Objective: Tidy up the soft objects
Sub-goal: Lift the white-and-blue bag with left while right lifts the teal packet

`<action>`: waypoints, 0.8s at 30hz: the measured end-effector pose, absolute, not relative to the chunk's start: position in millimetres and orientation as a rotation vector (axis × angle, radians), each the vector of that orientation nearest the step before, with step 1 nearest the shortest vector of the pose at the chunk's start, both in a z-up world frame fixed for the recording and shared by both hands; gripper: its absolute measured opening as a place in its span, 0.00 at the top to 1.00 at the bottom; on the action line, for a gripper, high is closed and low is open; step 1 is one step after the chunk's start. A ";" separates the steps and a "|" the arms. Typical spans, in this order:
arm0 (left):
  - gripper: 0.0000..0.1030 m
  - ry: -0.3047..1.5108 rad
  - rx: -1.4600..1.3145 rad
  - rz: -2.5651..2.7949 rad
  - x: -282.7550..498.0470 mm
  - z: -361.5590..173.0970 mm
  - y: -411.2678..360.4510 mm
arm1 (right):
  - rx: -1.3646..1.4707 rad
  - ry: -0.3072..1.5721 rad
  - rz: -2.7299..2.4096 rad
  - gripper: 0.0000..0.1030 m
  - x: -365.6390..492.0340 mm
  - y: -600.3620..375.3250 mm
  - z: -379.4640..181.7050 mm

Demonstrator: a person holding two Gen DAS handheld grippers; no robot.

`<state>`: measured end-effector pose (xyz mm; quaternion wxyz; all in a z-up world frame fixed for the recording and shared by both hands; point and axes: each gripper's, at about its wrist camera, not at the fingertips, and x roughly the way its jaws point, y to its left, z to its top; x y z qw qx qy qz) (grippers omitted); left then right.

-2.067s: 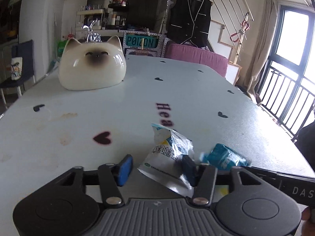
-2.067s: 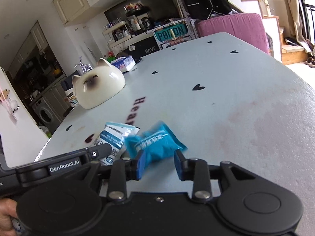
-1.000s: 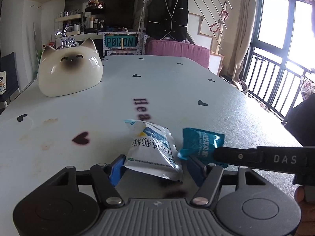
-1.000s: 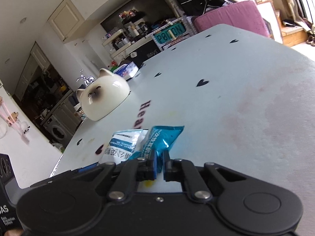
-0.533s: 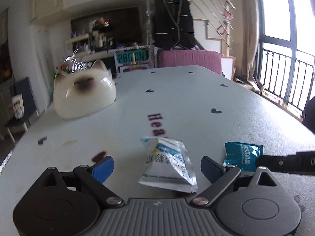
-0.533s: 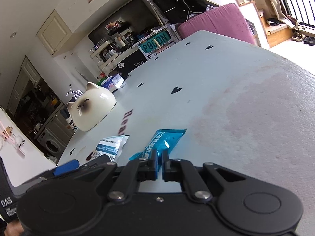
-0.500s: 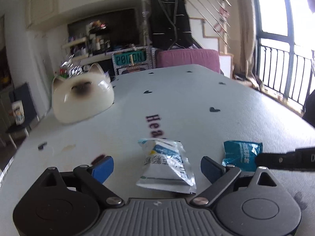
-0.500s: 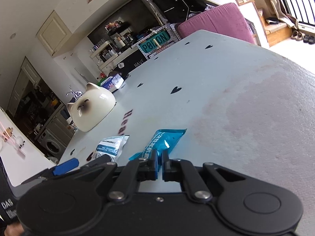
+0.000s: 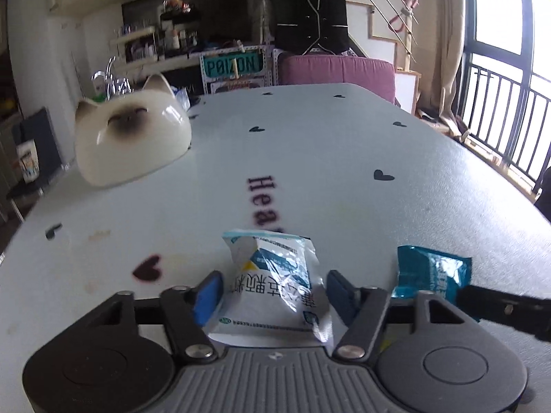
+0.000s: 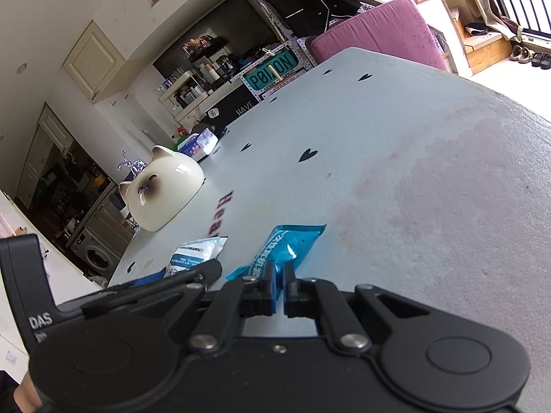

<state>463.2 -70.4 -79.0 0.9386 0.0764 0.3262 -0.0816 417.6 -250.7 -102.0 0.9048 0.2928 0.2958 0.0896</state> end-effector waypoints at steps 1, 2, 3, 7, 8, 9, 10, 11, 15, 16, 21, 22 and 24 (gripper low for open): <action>0.41 0.677 0.126 -0.175 463.0 -78.4 -67.9 | 0.601 0.610 0.185 0.96 417.2 -250.5 -101.7; 0.42 0.687 0.104 -0.180 462.9 -77.5 -65.6 | 0.594 0.609 0.184 0.97 416.8 -249.9 -101.2; 0.43 0.699 0.094 -0.176 462.0 -76.7 -65.3 | 0.586 0.608 0.182 0.97 416.1 -249.1 -100.5; 0.47 0.709 0.078 -0.177 452.9 -73.2 -61.0 | 0.553 0.591 0.183 0.97 407.8 -247.1 -93.5; 0.49 0.713 0.064 -0.176 449.5 -71.6 -58.5 | 0.547 0.588 0.186 0.98 403.9 -246.7 -91.5; 0.50 0.716 0.045 -0.178 446.2 -69.6 -55.9 | 0.541 0.584 0.185 0.98 399.4 -246.6 -89.5; 0.51 0.719 0.027 -0.180 442.1 -67.3 -53.7 | 0.536 0.579 0.183 0.98 394.2 -246.3 -87.5; 0.51 0.720 0.015 -0.180 438.2 -64.8 -52.1 | 0.531 0.576 0.182 0.98 388.9 -246.1 -85.3; 0.52 0.716 -0.027 -0.185 417.6 -55.8 -47.9 | 0.509 0.561 0.175 0.98 366.8 -245.7 -76.6; 0.52 0.709 -0.027 -0.188 412.2 -53.3 -47.9 | 0.506 0.560 0.174 0.98 362.0 -245.8 -74.5; 0.52 0.689 -0.072 -0.201 390.2 -34.8 -47.5 | 0.488 0.552 0.166 0.98 340.8 -247.5 -63.2; 0.52 0.686 -0.081 -0.205 386.2 -30.2 -47.4 | 0.484 0.549 0.164 0.98 336.9 -248.1 -60.3; 0.52 0.679 -0.097 -0.219 375.7 -21.4 -47.1 | 0.479 0.540 0.164 0.98 328.4 -249.8 -54.2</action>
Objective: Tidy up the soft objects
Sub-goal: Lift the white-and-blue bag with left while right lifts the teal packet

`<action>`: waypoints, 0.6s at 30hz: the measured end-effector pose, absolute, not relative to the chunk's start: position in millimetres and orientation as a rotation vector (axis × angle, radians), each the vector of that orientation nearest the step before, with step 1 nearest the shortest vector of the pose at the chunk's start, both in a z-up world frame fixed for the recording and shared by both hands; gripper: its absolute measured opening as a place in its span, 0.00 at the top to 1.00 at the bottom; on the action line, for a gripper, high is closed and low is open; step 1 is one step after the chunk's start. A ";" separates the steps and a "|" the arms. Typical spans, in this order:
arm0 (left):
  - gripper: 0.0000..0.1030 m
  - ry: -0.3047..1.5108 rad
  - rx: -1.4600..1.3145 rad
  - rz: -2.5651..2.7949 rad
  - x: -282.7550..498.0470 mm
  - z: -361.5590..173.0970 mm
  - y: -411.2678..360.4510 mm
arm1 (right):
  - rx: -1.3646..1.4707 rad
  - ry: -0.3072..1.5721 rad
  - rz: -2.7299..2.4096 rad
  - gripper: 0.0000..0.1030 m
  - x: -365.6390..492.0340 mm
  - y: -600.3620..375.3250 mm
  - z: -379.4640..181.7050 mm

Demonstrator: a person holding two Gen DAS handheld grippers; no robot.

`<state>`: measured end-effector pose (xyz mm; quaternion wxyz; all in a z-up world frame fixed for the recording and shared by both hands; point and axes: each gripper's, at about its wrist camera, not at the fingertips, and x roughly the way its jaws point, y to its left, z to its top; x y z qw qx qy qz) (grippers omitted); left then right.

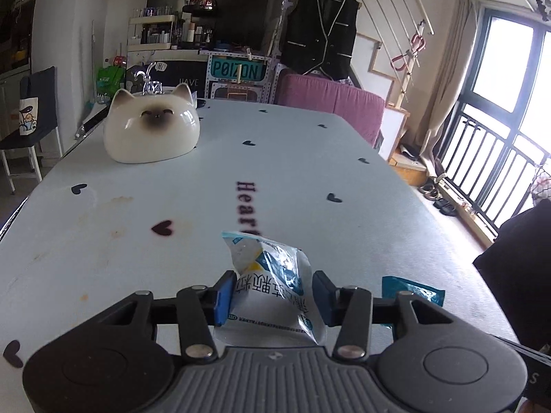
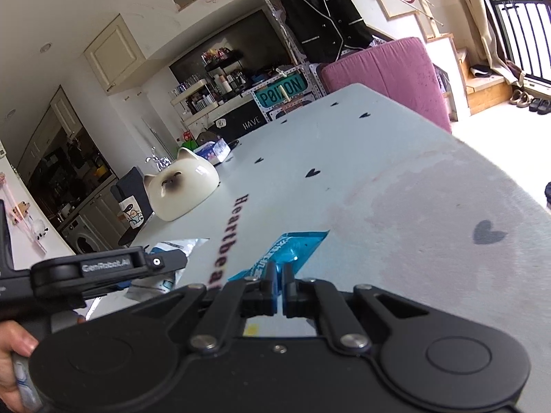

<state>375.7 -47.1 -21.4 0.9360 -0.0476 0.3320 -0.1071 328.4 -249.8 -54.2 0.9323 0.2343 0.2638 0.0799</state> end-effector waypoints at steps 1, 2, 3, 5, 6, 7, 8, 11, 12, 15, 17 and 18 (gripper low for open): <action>0.52 0.675 -0.102 -0.225 370.1 -17.2 -47.1 | 0.478 0.535 0.164 0.98 324.1 -250.7 -50.6; 0.52 0.672 -0.103 -0.232 363.8 -12.8 -47.3 | 0.474 0.529 0.165 0.98 319.4 -250.8 -47.2; 0.52 0.671 -0.105 -0.240 357.9 -9.1 -47.4 | 0.467 0.524 0.166 0.98 314.5 -250.3 -42.9; 0.52 0.682 -0.110 -0.261 346.3 -2.1 -47.6 | 0.449 0.512 0.166 0.98 304.8 -248.2 -33.8; 0.52 0.687 -0.119 -0.269 340.0 1.2 -46.8 | 0.443 0.506 0.168 0.98 299.4 -247.7 -29.3; 0.52 0.690 -0.131 -0.272 334.1 4.7 -45.5 | 0.437 0.499 0.171 0.98 294.5 -247.3 -24.1; 0.52 0.693 -0.141 -0.277 328.8 8.1 -44.0 | 0.431 0.492 0.174 0.98 289.1 -246.9 -19.4; 0.52 0.691 -0.172 -0.290 309.5 19.9 -39.1 | 0.410 0.466 0.181 0.98 271.6 -244.6 -4.2; 0.52 0.686 -0.176 -0.295 303.0 24.3 -38.3 | 0.405 0.458 0.185 0.98 265.8 -243.5 0.4; 0.52 0.655 -0.169 -0.306 281.4 39.3 -36.9 | 0.393 0.437 0.195 0.98 247.5 -240.1 12.8; 0.52 0.639 -0.169 -0.314 268.3 48.6 -34.8 | 0.386 0.425 0.203 0.98 235.8 -237.3 21.3; 0.52 0.634 -0.168 -0.317 261.9 52.5 -34.4 | 0.384 0.420 0.205 0.98 230.3 -235.9 24.6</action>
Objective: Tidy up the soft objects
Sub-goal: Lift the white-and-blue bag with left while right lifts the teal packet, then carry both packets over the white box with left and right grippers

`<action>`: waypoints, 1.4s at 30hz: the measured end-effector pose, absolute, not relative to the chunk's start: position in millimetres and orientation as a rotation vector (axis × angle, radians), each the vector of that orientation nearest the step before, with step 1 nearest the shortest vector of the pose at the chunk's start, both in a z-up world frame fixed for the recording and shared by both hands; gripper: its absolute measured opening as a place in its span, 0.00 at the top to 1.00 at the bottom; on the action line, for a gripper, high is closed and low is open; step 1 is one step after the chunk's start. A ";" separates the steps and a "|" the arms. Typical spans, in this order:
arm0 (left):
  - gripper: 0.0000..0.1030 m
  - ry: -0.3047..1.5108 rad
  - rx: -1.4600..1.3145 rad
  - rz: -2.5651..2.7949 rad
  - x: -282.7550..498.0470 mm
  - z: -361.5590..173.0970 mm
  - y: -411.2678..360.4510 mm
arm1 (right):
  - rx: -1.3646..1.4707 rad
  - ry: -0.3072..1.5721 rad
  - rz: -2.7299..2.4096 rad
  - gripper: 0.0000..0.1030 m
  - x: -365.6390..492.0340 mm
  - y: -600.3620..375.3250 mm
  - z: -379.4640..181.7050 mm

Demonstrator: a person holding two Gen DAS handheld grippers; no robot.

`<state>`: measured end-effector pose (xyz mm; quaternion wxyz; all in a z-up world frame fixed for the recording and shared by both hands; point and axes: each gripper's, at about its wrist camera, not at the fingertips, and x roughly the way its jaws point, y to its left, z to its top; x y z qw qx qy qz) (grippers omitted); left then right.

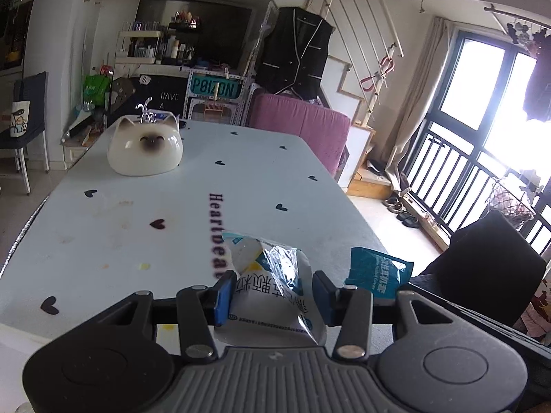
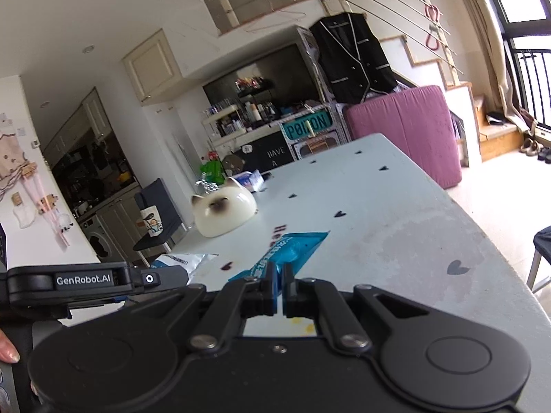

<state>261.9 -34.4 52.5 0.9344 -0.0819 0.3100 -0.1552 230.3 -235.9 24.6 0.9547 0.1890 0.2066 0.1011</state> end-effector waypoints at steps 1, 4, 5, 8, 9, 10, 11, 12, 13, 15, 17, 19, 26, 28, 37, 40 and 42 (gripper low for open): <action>0.52 0.628 -0.166 -0.320 255.1 56.4 -33.7 | 0.381 0.413 0.208 0.98 224.6 -234.5 28.0; 0.52 0.606 -0.163 -0.324 237.2 66.7 -29.1 | 0.371 0.398 0.216 0.98 207.7 -230.5 37.3; 0.52 0.598 -0.164 -0.325 231.1 68.9 -26.7 | 0.368 0.394 0.220 0.98 202.6 -229.3 40.1; 0.52 0.580 -0.170 -0.326 216.6 76.3 -17.7 | 0.363 0.380 0.236 0.98 188.4 -224.8 47.7; 0.52 0.575 -0.171 -0.326 211.7 78.2 -14.7 | 0.362 0.376 0.242 0.97 183.9 -223.0 50.1; 0.52 0.571 -0.171 -0.327 206.7 79.4 -11.6 | 0.362 0.373 0.249 0.97 179.6 -220.7 52.7; 0.52 0.569 -0.170 -0.328 201.9 80.9 -8.3 | 0.362 0.371 0.255 0.97 176.1 -218.8 54.5; 0.52 0.566 -0.169 -0.326 196.8 82.3 -5.0 | 0.361 0.369 0.262 0.97 172.9 -216.5 56.1; 0.52 0.563 -0.169 -0.323 191.5 83.6 -1.8 | 0.360 0.368 0.268 0.97 170.2 -213.8 57.6; 0.52 0.559 -0.167 -0.319 183.0 86.1 6.4 | 0.354 0.366 0.281 0.97 165.3 -207.1 59.5; 0.52 0.555 -0.167 -0.308 175.0 88.4 16.4 | 0.349 0.367 0.296 0.97 161.4 -198.8 60.7; 0.52 0.551 -0.163 -0.297 167.1 89.8 26.5 | 0.345 0.371 0.312 0.97 157.8 -189.7 61.5; 0.52 0.549 -0.111 -0.228 144.3 89.6 59.1 | 0.315 0.394 0.359 0.97 150.3 -158.0 62.0; 0.52 0.546 -0.094 -0.205 139.7 87.6 68.6 | 0.309 0.406 0.371 0.97 149.7 -149.3 61.5; 0.52 0.556 -0.068 -0.137 127.0 75.4 116.6 | 0.279 0.442 0.424 0.97 148.6 -112.3 56.9; 0.52 0.566 -0.064 -0.121 125.8 69.7 132.3 | 0.273 0.459 0.443 0.97 151.8 -97.5 53.6; 0.52 0.570 -0.062 -0.110 127.2 65.9 143.3 | 0.273 0.474 0.459 0.97 155.3 -87.5 50.9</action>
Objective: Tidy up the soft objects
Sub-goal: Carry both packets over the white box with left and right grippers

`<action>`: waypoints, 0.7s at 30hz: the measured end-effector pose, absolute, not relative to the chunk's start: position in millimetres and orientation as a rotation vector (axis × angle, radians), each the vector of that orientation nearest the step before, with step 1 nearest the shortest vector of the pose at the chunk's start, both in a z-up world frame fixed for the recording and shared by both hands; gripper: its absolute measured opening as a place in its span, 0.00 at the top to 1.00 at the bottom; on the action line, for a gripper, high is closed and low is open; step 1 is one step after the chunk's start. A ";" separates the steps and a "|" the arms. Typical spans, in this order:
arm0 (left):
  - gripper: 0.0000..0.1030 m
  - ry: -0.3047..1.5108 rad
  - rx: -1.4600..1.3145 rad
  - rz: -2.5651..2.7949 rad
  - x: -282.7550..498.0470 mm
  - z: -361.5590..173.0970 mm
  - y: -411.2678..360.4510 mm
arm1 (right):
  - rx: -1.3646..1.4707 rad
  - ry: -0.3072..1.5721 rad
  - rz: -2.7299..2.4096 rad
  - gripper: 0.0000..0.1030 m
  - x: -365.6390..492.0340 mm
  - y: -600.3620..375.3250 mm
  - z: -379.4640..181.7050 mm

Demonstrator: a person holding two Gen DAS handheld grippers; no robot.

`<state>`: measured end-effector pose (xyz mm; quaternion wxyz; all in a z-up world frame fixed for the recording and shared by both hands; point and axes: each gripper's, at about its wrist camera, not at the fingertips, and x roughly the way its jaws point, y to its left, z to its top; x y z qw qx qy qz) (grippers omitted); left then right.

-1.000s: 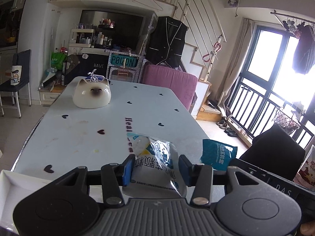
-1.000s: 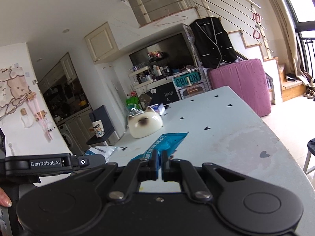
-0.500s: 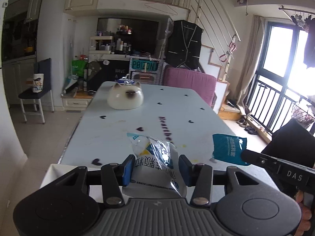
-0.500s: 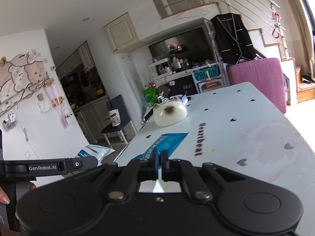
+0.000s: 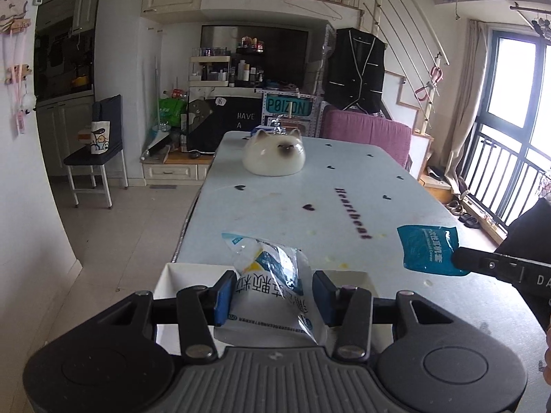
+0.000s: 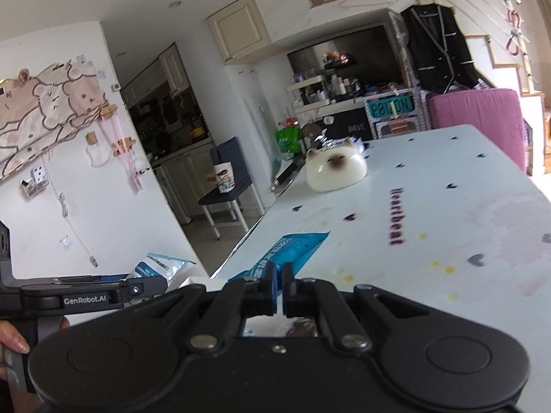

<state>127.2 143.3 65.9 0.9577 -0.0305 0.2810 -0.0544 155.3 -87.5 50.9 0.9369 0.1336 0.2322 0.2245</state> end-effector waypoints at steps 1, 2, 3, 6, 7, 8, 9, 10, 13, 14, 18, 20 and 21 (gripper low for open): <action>0.52 0.571 -0.063 -0.107 128.3 63.8 149.3 | 0.272 0.482 0.467 0.97 156.9 -82.0 49.3; 0.52 0.572 -0.065 -0.105 129.8 60.7 154.4 | 0.270 0.491 0.474 0.97 158.1 -76.3 47.3; 0.52 0.572 -0.065 -0.104 132.2 57.9 159.8 | 0.266 0.500 0.480 0.97 160.2 -69.8 45.8; 0.52 0.581 -0.049 -0.106 139.8 47.1 173.1 | 0.261 0.524 0.499 0.97 166.2 -53.5 40.6; 0.52 0.586 -0.041 -0.109 142.7 42.7 177.1 | 0.261 0.533 0.505 0.97 168.7 -48.1 38.7; 0.52 0.595 -0.032 -0.108 146.1 37.5 181.2 | 0.263 0.543 0.510 0.97 171.5 -43.0 36.7; 0.52 0.604 -0.023 -0.107 149.3 32.4 184.1 | 0.265 0.554 0.513 0.97 174.8 -38.4 34.7; 0.52 0.614 -0.013 -0.109 152.6 26.5 187.2 | 0.267 0.565 0.515 0.97 178.2 -33.8 32.6; 0.52 0.644 0.022 -0.112 161.9 8.9 193.8 | 0.274 0.602 0.523 0.97 188.9 -21.4 25.2; 0.52 0.654 0.032 -0.115 165.5 3.8 196.1 | 0.274 0.614 0.526 0.97 192.3 -17.4 22.4; 0.52 0.700 0.041 -0.115 177.3 -13.6 202.2 | 0.267 0.656 0.535 0.97 207.1 -1.6 14.2; 0.52 0.726 0.054 -0.100 183.4 -20.7 204.2 | 0.266 0.676 0.543 0.97 214.7 7.3 10.4; 0.52 0.737 0.056 -0.098 185.6 -24.5 205.3 | 0.267 0.686 0.549 0.97 218.5 11.9 8.2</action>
